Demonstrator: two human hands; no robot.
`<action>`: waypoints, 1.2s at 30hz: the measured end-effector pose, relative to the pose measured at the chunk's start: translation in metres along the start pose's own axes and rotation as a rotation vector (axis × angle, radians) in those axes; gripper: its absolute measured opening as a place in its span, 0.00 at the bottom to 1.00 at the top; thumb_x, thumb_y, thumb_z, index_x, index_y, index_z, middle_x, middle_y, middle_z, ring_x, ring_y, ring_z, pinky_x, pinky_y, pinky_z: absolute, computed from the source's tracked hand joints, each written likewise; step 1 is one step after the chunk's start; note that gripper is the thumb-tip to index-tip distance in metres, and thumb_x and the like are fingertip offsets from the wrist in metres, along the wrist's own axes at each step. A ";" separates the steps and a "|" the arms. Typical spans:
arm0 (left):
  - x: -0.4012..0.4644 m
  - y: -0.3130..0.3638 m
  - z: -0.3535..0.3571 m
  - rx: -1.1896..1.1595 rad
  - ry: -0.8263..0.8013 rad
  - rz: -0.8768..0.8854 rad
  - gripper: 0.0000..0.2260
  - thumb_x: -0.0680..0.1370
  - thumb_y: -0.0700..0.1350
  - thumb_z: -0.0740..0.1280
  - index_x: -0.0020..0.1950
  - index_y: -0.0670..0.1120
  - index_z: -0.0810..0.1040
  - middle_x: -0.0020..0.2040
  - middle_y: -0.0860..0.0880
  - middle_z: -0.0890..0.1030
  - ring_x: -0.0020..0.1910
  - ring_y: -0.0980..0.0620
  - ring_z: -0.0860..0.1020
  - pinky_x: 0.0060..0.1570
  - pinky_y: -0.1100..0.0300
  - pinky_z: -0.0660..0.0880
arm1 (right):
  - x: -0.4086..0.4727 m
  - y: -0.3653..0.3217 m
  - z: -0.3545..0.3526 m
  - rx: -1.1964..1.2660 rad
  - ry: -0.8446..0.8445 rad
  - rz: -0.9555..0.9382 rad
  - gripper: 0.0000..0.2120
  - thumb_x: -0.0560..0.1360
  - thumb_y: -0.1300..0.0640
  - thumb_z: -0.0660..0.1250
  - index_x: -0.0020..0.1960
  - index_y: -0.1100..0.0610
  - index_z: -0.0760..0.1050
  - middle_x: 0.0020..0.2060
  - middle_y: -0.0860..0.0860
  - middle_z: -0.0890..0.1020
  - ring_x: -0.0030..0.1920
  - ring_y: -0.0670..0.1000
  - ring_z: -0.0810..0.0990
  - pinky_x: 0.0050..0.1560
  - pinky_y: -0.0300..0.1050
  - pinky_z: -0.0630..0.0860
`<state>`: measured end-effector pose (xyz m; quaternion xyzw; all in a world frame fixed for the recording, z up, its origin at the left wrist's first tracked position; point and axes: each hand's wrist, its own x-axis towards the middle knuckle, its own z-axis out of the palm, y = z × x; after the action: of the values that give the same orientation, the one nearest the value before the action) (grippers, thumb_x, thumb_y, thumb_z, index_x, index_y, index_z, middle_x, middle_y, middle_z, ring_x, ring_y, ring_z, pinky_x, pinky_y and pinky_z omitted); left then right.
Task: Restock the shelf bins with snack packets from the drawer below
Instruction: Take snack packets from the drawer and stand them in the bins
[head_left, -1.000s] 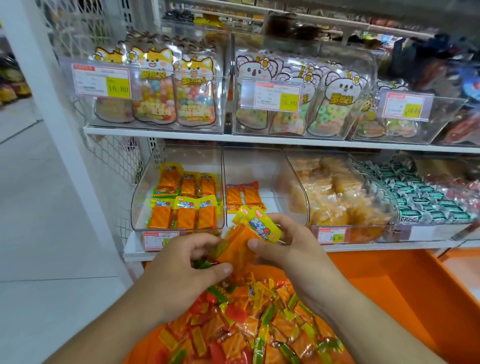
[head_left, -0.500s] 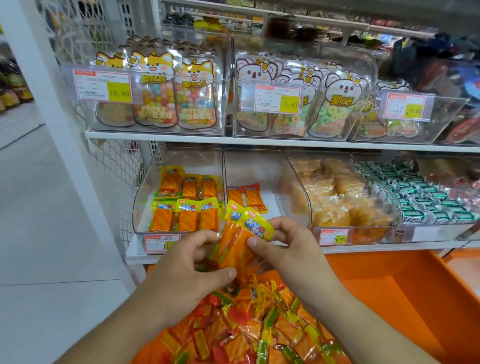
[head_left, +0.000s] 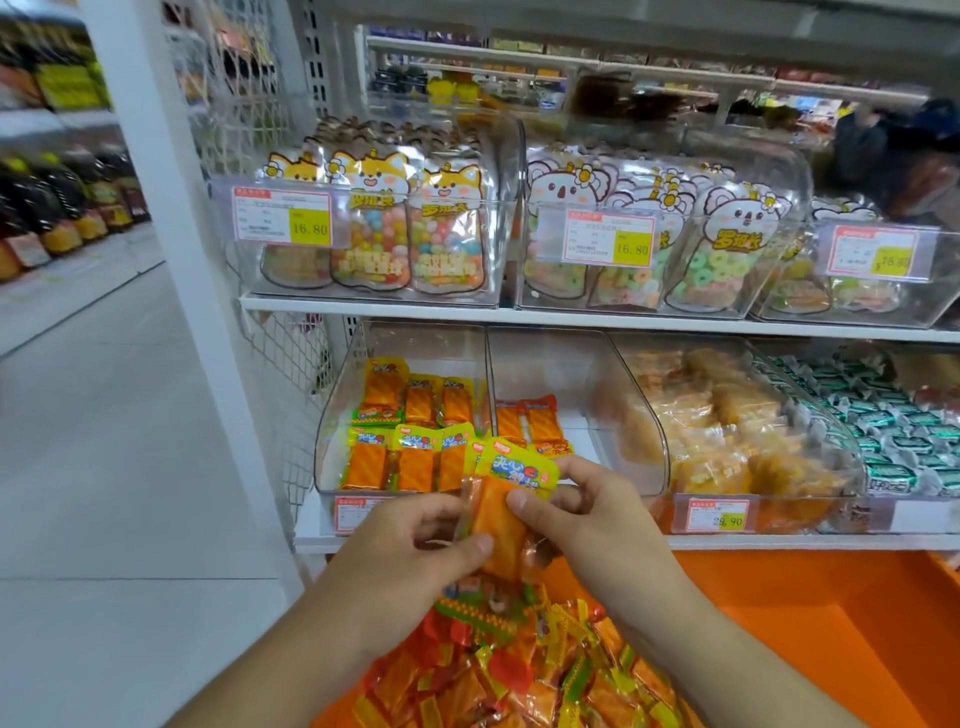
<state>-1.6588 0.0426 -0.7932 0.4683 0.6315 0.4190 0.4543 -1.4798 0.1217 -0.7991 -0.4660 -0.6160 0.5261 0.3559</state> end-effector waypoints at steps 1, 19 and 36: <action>0.004 -0.001 -0.002 -0.002 0.028 -0.002 0.06 0.78 0.47 0.75 0.48 0.59 0.85 0.45 0.66 0.86 0.47 0.68 0.83 0.41 0.73 0.76 | 0.002 -0.003 0.003 0.016 -0.017 -0.003 0.24 0.70 0.40 0.77 0.57 0.56 0.80 0.41 0.72 0.73 0.37 0.58 0.75 0.44 0.67 0.81; 0.212 -0.002 -0.029 0.340 0.480 -0.036 0.11 0.76 0.48 0.75 0.55 0.44 0.84 0.48 0.46 0.86 0.51 0.44 0.84 0.51 0.55 0.79 | 0.046 0.022 0.008 -0.810 -0.191 -0.206 0.39 0.83 0.42 0.61 0.80 0.30 0.35 0.77 0.23 0.41 0.79 0.32 0.50 0.75 0.37 0.64; 0.267 -0.035 -0.015 0.846 0.435 0.053 0.22 0.81 0.57 0.69 0.65 0.41 0.76 0.58 0.40 0.81 0.58 0.38 0.79 0.56 0.48 0.78 | 0.054 0.038 0.003 -0.947 -0.200 -0.361 0.40 0.83 0.45 0.61 0.82 0.35 0.35 0.79 0.27 0.41 0.77 0.30 0.36 0.74 0.28 0.40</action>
<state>-1.7204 0.2935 -0.8716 0.5296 0.8149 0.2246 0.0701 -1.4914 0.1726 -0.8394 -0.4098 -0.8882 0.1618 0.1303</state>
